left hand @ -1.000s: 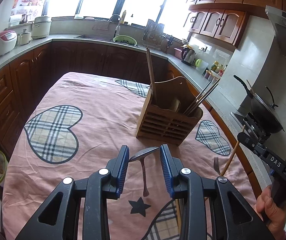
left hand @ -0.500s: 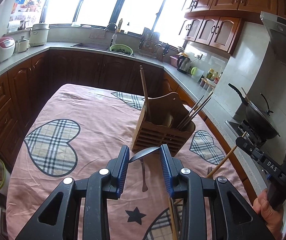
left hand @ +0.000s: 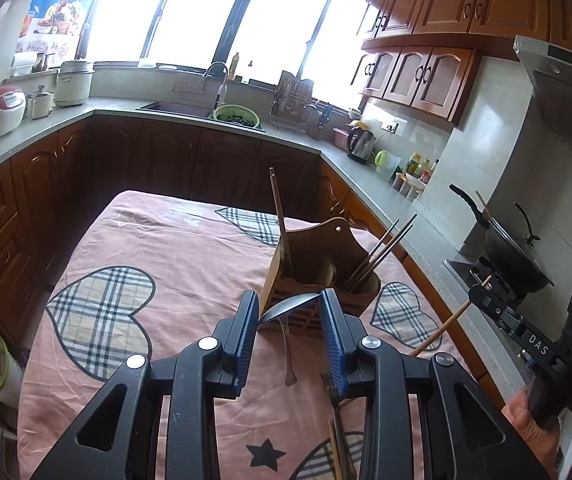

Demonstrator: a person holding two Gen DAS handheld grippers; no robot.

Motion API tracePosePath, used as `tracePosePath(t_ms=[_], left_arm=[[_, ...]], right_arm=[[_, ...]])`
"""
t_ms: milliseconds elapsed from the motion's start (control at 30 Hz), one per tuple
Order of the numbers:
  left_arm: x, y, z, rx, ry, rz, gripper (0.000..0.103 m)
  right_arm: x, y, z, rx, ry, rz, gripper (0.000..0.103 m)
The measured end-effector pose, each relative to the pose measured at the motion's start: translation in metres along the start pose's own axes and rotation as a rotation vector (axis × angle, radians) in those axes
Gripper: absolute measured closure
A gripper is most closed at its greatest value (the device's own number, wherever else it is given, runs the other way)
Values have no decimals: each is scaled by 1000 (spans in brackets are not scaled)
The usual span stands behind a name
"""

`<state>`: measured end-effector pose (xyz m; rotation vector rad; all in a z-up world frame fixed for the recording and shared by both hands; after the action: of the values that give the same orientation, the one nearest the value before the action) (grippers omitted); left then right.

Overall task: Organize utensils
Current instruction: 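Lift the spoon in the left tool over the holder while the right tool carries its chopstick, then lower the spoon into the holder and open the left tool while the right tool releases its chopstick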

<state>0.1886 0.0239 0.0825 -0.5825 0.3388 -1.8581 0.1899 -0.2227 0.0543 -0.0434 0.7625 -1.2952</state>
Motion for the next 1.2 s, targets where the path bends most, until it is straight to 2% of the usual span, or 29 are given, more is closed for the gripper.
tracePosePath(t_ms=[367, 833, 1033, 1200], left_arm=[[4, 8, 22, 49, 26, -12, 73], [14, 49, 66, 163, 77, 7, 73], [15, 86, 65, 154, 72, 20, 73], [13, 125, 66, 105, 45, 36, 73]], right_arm=[[-6, 0, 28, 66, -22, 2, 98], [-24, 5, 90, 229, -72, 12, 98], [-18, 18, 101, 261, -63, 0, 98], [-8, 38, 95, 240, -46, -16, 98]])
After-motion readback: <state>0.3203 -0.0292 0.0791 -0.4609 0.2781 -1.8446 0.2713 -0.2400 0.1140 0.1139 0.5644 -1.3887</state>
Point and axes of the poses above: each gripper's, at about its wrist camera, not at the fingertips, and y roughly the way its jaws point, x to its right, z to its top, the point moved 1 cm from there along y, roughly the way its jaws point, and after that the axes turned 6 degrees about y, right-handed, at the moved point
